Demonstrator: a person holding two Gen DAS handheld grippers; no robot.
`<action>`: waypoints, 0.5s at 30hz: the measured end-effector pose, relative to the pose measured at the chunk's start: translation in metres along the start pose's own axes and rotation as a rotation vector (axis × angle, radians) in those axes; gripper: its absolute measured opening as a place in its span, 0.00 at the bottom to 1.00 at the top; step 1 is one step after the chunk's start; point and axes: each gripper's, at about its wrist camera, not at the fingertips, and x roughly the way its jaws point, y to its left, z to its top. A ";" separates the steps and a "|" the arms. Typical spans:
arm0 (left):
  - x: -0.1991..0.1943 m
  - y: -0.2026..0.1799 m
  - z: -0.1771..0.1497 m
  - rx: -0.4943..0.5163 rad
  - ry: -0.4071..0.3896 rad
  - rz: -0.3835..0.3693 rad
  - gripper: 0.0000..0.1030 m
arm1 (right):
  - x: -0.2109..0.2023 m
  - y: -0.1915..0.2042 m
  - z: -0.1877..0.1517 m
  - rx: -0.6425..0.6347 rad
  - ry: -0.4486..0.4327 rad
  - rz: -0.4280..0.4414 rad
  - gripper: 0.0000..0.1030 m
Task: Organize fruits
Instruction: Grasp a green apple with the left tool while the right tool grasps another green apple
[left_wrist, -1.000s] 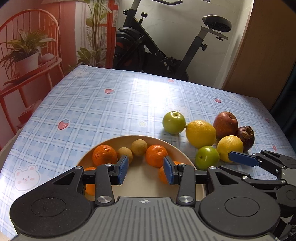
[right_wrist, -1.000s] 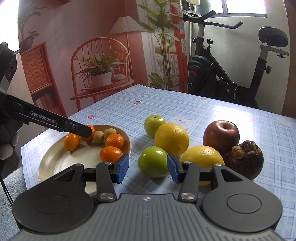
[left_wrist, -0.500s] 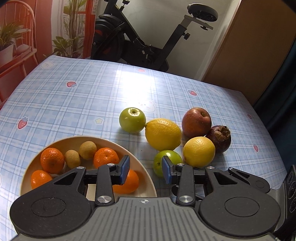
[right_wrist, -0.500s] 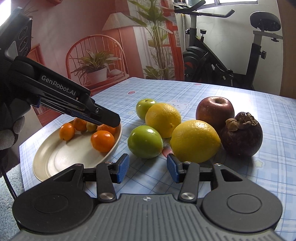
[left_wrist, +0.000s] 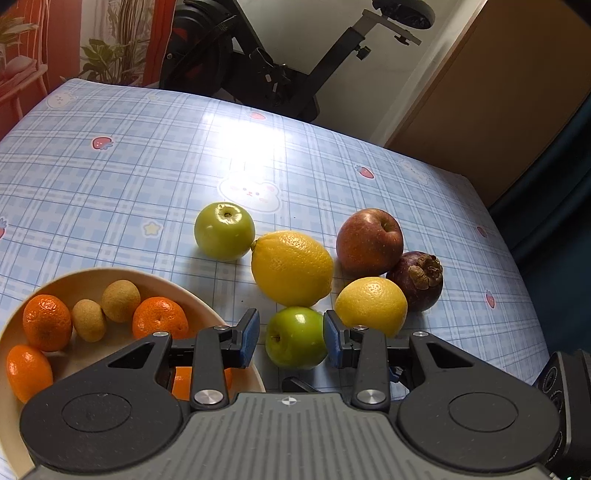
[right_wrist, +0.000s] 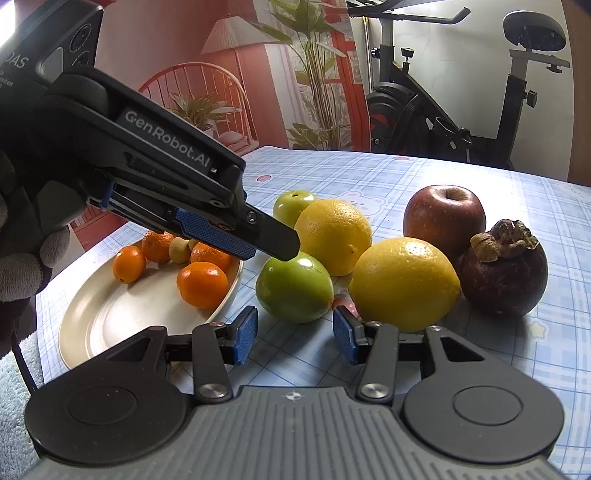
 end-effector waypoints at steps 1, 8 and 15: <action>0.002 -0.001 0.000 0.003 0.005 0.001 0.39 | 0.001 0.000 0.001 -0.001 0.003 -0.003 0.47; 0.014 -0.002 -0.002 0.003 0.037 -0.017 0.39 | 0.009 0.007 0.003 -0.033 0.019 -0.012 0.47; 0.018 -0.002 -0.003 0.003 0.032 -0.027 0.38 | 0.008 0.009 0.001 -0.035 0.015 -0.014 0.47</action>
